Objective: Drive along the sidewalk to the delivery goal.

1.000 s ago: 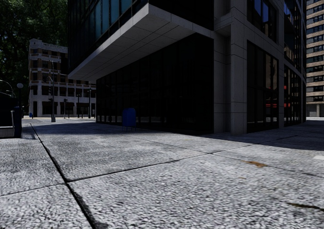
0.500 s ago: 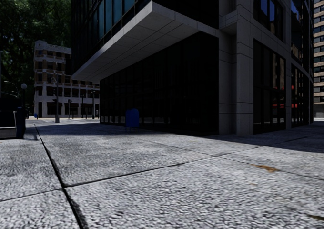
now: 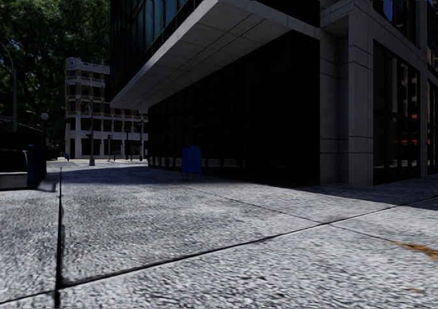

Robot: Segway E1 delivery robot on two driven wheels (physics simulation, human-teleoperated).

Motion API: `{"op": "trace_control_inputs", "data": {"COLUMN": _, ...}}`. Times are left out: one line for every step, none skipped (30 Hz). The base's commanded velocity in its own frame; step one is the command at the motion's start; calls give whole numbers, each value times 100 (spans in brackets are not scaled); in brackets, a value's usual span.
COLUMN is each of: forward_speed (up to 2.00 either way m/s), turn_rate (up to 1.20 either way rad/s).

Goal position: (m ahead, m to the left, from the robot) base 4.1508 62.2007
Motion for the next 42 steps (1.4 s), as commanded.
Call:
{"op": "trace_control_inputs", "data": {"forward_speed": 200, "turn_rate": 42}}
{"op": "trace_control_inputs", "data": {"forward_speed": 200, "turn_rate": 47}}
{"op": "trace_control_inputs", "data": {"forward_speed": 200, "turn_rate": 47}}
{"op": "trace_control_inputs", "data": {"forward_speed": 200, "turn_rate": 48}}
{"op": "trace_control_inputs", "data": {"forward_speed": 200, "turn_rate": 48}}
{"op": "trace_control_inputs", "data": {"forward_speed": 200, "turn_rate": 48}}
{"op": "trace_control_inputs", "data": {"forward_speed": 200, "turn_rate": 48}}
{"op": "trace_control_inputs", "data": {"forward_speed": 200, "turn_rate": 48}}
{"op": "trace_control_inputs", "data": {"forward_speed": 200, "turn_rate": 48}}
{"op": "trace_control_inputs", "data": {"forward_speed": 200, "turn_rate": 48}}
{"op": "trace_control_inputs", "data": {"forward_speed": 200, "turn_rate": 48}}
{"op": "trace_control_inputs", "data": {"forward_speed": 200, "turn_rate": 48}}
{"op": "trace_control_inputs", "data": {"forward_speed": 200, "turn_rate": 48}}
{"op": "trace_control_inputs", "data": {"forward_speed": 200, "turn_rate": 48}}
{"op": "trace_control_inputs", "data": {"forward_speed": 200, "turn_rate": 48}}
{"op": "trace_control_inputs", "data": {"forward_speed": 200, "turn_rate": 48}}
{"op": "trace_control_inputs", "data": {"forward_speed": 200, "turn_rate": 48}}
{"op": "trace_control_inputs", "data": {"forward_speed": 200, "turn_rate": 48}}
{"op": "trace_control_inputs", "data": {"forward_speed": 200, "turn_rate": 48}}
{"op": "trace_control_inputs", "data": {"forward_speed": 200, "turn_rate": 48}}
{"op": "trace_control_inputs", "data": {"forward_speed": 200, "turn_rate": 48}}
{"op": "trace_control_inputs", "data": {"forward_speed": 200, "turn_rate": 48}}
{"op": "trace_control_inputs", "data": {"forward_speed": 200, "turn_rate": 48}}
{"op": "trace_control_inputs", "data": {"forward_speed": 200, "turn_rate": 48}}
{"op": "trace_control_inputs", "data": {"forward_speed": 200, "turn_rate": 48}}
{"op": "trace_control_inputs", "data": {"forward_speed": 200, "turn_rate": 48}}
{"op": "trace_control_inputs", "data": {"forward_speed": 200, "turn_rate": 48}}
{"op": "trace_control_inputs", "data": {"forward_speed": 200, "turn_rate": 48}}
{"op": "trace_control_inputs", "data": {"forward_speed": 200, "turn_rate": 48}}
{"op": "trace_control_inputs", "data": {"forward_speed": 200, "turn_rate": 48}}
{"op": "trace_control_inputs", "data": {"forward_speed": 200, "turn_rate": 48}}
{"op": "trace_control_inputs", "data": {"forward_speed": 200, "turn_rate": 48}}
{"op": "trace_control_inputs", "data": {"forward_speed": 200, "turn_rate": 48}}
{"op": "trace_control_inputs", "data": {"forward_speed": 200, "turn_rate": 48}}
{"op": "trace_control_inputs", "data": {"forward_speed": 200, "turn_rate": 48}}
{"op": "trace_control_inputs", "data": {"forward_speed": 200, "turn_rate": 43}}
{"op": "trace_control_inputs", "data": {"forward_speed": 200, "turn_rate": 39}}
{"op": "trace_control_inputs", "data": {"forward_speed": 200, "turn_rate": 33}}
{"op": "trace_control_inputs", "data": {"forward_speed": 200, "turn_rate": 31}}
{"op": "trace_control_inputs", "data": {"forward_speed": 200, "turn_rate": 31}}
{"op": "trace_control_inputs", "data": {"forward_speed": 200, "turn_rate": 31}}
{"op": "trace_control_inputs", "data": {"forward_speed": 200, "turn_rate": 0}}
